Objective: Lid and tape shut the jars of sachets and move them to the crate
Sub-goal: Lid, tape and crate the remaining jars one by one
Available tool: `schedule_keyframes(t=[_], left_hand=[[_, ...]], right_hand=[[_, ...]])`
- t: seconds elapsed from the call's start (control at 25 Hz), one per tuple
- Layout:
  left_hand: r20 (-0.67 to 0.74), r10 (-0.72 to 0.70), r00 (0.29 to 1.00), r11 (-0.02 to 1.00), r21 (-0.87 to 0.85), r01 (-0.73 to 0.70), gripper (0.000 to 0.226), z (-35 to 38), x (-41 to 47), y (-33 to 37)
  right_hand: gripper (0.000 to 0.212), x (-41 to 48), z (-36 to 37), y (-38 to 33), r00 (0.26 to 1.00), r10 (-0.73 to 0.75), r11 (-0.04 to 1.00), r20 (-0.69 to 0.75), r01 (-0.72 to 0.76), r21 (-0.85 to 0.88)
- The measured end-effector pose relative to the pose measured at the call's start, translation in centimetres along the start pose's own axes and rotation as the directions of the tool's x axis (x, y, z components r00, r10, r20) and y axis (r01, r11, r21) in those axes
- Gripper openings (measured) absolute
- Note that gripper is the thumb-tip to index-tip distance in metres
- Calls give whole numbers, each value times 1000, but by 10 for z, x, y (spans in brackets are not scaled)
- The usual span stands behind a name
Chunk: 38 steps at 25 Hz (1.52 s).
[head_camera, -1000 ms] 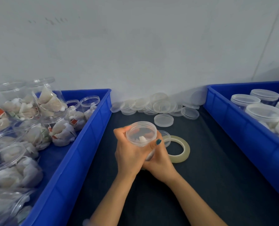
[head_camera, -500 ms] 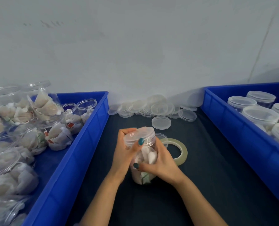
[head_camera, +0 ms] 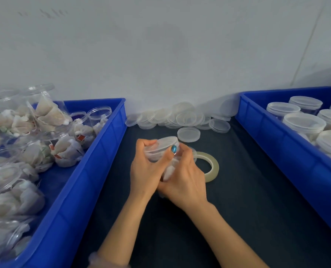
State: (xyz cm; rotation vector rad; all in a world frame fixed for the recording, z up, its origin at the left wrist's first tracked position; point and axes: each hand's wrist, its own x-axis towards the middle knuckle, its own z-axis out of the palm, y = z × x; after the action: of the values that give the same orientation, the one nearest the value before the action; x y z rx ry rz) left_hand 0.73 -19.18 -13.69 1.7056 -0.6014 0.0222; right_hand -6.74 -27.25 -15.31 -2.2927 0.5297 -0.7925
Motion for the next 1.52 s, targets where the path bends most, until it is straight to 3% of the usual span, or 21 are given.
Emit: schedule_keyframes(t=[0.2, 0.36, 0.44, 0.52, 0.64, 0.84, 1.0, 1.08, 1.2, 1.32, 1.44, 1.52], left_hand=[[-96, 11, 995, 997, 77, -4, 59, 2, -7, 5], [-162, 40, 986, 989, 148, -15, 67, 11, -17, 6], [-150, -2, 989, 995, 100, 18, 66, 11, -16, 4], [-123, -61, 991, 997, -53, 55, 62, 8, -11, 2], [-53, -48, 997, 987, -158, 39, 57, 2, -3, -1], [51, -22, 998, 972, -232, 34, 49, -4, 0, -1], [256, 92, 962, 945, -328, -3, 47, -20, 8, -1], [309, 165, 937, 944, -323, -59, 52, -27, 7, 1], [382, 170, 908, 956, -286, -59, 45, -30, 7, 3], [357, 164, 920, 966, -248, -76, 38, -30, 5, 4], [229, 110, 967, 979, -192, -66, 39, -14, -3, 6], [117, 62, 991, 985, -170, -42, 41, -3, -10, 9]], right_hand=[[102, 0, 8, 3, 992, -105, 988, -71, 96, -122], [73, -2, 14, 6, 926, -243, 945, -289, 158, -287], [81, 0, 8, 10, 928, -263, 942, -263, 189, -276], [94, 3, 0, 13, 952, -232, 950, -198, 178, -255], [103, 5, -9, 14, 986, -127, 988, -112, 116, -98], [108, 8, -19, 16, 994, -82, 986, 75, 70, 150], [104, 19, -30, 28, 942, -118, 861, 314, -60, 505], [97, 17, -28, 30, 909, -181, 840, 374, -55, 540], [110, 11, -17, 25, 924, -136, 868, 358, -63, 493], [113, 9, -16, 22, 952, -102, 928, 290, -14, 372], [114, 7, -13, 15, 993, -80, 996, 88, 78, 32], [106, 2, -4, 12, 980, -181, 953, -80, 155, -259]])
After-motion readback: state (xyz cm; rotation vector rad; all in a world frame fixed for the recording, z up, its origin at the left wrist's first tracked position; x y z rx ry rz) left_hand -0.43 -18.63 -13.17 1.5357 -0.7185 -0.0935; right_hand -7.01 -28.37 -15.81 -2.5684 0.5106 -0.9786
